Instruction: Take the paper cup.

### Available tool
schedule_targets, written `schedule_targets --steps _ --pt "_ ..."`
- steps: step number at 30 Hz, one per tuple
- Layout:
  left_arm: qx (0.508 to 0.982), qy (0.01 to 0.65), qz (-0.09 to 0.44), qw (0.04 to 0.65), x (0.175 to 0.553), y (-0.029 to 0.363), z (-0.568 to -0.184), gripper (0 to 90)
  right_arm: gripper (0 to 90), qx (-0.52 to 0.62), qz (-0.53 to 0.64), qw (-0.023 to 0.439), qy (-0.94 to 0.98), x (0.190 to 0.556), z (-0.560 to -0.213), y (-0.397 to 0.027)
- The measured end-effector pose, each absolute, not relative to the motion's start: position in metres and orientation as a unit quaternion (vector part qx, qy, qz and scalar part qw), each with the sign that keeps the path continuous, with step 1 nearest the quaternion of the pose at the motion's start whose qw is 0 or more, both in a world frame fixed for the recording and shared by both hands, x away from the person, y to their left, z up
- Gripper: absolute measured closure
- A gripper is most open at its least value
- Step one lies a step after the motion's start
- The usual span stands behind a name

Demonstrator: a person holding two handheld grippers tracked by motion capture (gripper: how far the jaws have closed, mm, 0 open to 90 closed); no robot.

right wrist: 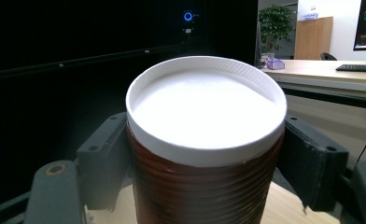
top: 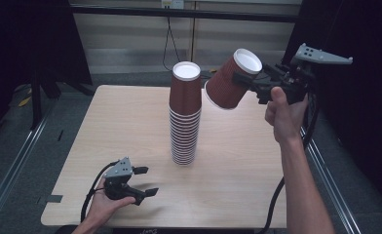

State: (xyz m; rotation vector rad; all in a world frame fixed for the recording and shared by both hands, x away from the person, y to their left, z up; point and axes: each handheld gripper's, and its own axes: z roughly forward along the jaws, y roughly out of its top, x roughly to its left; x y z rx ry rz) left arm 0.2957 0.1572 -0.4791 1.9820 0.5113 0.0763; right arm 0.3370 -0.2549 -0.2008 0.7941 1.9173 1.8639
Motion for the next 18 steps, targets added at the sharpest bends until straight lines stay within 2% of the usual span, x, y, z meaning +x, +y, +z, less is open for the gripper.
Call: schedule_targets --steps 18 --pt "0.812 0.218 0.029 0.541 0.302 0.150 -0.466 16.0 23.8 0.300 0.630 0.154 0.700 0.327 -0.257 -0.254"
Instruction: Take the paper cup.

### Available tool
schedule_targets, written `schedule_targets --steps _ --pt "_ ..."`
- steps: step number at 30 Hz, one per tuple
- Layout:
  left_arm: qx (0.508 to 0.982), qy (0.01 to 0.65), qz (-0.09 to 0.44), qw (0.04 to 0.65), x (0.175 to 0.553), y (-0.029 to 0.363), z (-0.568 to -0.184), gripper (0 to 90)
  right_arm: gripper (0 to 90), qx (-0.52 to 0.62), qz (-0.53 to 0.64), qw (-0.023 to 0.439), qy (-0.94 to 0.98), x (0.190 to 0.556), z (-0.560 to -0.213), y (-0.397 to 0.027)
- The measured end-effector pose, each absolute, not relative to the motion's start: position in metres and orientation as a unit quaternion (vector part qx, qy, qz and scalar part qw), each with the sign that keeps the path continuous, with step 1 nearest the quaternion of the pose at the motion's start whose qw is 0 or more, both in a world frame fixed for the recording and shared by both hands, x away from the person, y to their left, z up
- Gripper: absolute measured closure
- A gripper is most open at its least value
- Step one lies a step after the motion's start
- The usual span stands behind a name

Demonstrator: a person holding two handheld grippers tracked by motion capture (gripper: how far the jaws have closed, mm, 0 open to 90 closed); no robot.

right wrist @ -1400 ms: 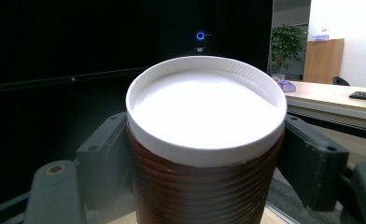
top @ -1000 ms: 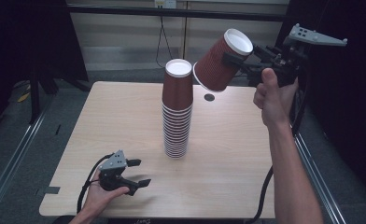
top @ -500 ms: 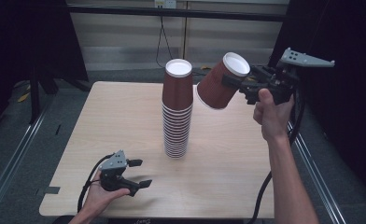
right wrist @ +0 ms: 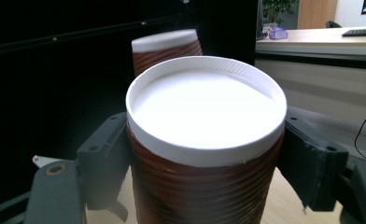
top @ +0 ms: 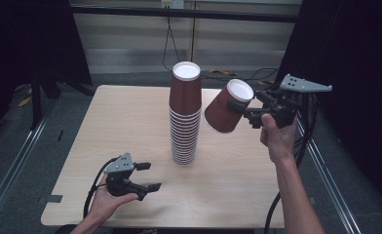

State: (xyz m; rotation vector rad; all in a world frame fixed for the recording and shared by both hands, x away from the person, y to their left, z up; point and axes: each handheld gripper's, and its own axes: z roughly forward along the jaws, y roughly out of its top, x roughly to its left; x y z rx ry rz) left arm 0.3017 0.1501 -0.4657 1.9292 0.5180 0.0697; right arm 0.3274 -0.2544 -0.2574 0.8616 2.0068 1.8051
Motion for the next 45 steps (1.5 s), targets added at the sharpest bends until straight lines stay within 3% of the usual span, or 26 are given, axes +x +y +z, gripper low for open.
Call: schedule_targets --steps 19,45 --pt "0.810 0.186 0.039 0.555 0.309 0.127 -0.436 17.2 23.9 0.307 0.605 0.116 0.726 0.319 -0.310 -0.235" --pt "0.808 0.120 0.032 0.577 0.316 0.082 -0.407 17.3 23.9 0.296 0.579 0.086 0.755 0.306 -0.351 -0.214"
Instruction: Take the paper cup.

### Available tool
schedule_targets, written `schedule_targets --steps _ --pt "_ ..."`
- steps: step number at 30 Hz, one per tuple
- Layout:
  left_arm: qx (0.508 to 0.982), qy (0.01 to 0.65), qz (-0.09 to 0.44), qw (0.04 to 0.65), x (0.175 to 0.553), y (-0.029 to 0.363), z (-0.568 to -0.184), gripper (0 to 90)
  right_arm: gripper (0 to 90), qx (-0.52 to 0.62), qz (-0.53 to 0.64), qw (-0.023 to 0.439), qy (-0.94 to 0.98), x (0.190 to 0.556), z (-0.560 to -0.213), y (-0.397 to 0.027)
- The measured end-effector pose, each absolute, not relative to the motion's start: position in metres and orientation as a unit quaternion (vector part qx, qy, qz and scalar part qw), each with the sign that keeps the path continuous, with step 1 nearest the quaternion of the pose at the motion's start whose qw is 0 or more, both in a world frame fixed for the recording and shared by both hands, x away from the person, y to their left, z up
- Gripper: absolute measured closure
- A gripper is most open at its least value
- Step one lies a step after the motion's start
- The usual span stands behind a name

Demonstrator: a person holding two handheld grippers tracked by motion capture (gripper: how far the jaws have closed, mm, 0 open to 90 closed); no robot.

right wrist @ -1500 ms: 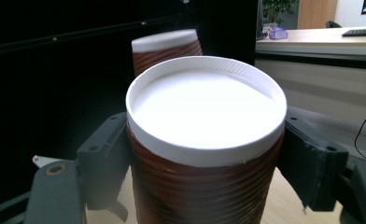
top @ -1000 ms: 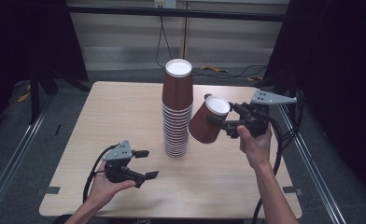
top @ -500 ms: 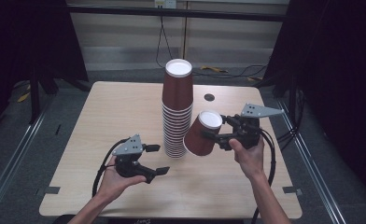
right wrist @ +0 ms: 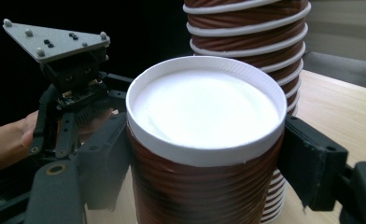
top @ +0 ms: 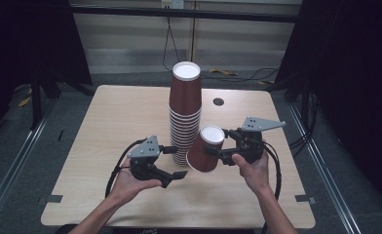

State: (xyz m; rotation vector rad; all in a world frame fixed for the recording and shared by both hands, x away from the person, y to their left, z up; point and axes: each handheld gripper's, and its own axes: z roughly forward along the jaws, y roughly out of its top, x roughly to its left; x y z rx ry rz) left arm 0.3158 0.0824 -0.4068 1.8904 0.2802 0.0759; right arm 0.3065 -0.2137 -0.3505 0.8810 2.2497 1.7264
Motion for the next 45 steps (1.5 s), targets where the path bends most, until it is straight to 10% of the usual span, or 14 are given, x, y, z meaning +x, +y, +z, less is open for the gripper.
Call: schedule_targets --steps 45 --pt "0.820 0.116 0.003 0.560 0.315 0.059 -0.422 7.6 24.1 0.259 0.584 0.032 0.769 0.301 -0.372 -0.174"
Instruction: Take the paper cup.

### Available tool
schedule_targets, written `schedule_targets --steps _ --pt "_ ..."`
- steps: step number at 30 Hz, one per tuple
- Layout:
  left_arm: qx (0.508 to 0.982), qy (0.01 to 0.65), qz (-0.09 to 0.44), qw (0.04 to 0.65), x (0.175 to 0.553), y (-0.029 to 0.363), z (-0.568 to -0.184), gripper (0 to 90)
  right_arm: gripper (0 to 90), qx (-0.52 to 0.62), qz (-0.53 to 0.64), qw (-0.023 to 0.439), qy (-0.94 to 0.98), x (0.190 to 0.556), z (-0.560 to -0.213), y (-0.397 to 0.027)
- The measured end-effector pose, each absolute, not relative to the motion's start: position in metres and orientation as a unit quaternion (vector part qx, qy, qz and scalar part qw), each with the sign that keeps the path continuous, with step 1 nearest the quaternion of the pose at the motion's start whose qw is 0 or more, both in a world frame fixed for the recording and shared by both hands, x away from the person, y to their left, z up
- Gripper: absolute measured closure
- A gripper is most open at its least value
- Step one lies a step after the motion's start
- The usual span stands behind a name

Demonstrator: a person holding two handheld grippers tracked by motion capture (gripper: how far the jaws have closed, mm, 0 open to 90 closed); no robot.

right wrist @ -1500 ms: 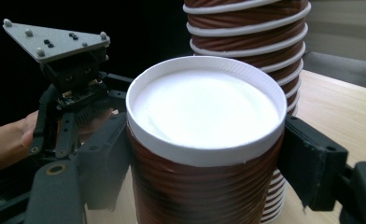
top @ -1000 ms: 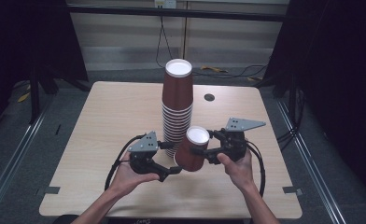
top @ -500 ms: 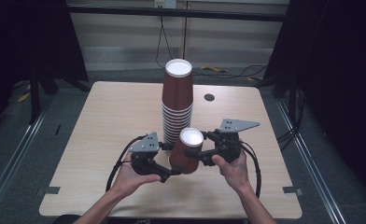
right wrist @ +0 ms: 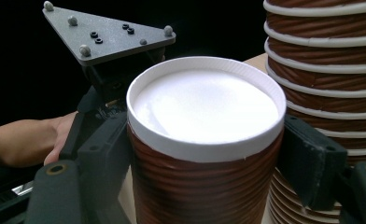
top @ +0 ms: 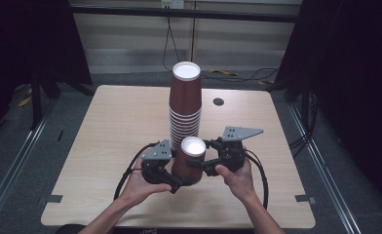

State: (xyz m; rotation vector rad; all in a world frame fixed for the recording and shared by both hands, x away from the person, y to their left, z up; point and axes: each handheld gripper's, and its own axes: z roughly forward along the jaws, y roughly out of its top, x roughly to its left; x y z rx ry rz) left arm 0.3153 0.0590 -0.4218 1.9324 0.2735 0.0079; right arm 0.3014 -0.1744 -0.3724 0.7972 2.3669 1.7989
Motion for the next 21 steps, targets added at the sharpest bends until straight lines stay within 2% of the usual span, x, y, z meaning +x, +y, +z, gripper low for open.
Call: schedule_targets --steps 10,21 --pt "0.820 0.115 -0.007 0.561 0.3148 0.0589 -0.4243 7.9 24.1 0.254 0.590 0.024 0.766 0.3016 -0.3754 -0.1711" --pt "0.826 0.114 -0.005 0.552 0.3158 0.0633 -0.4253 12.2 22.2 0.256 0.589 0.015 0.766 0.3035 -0.3785 -0.1687"
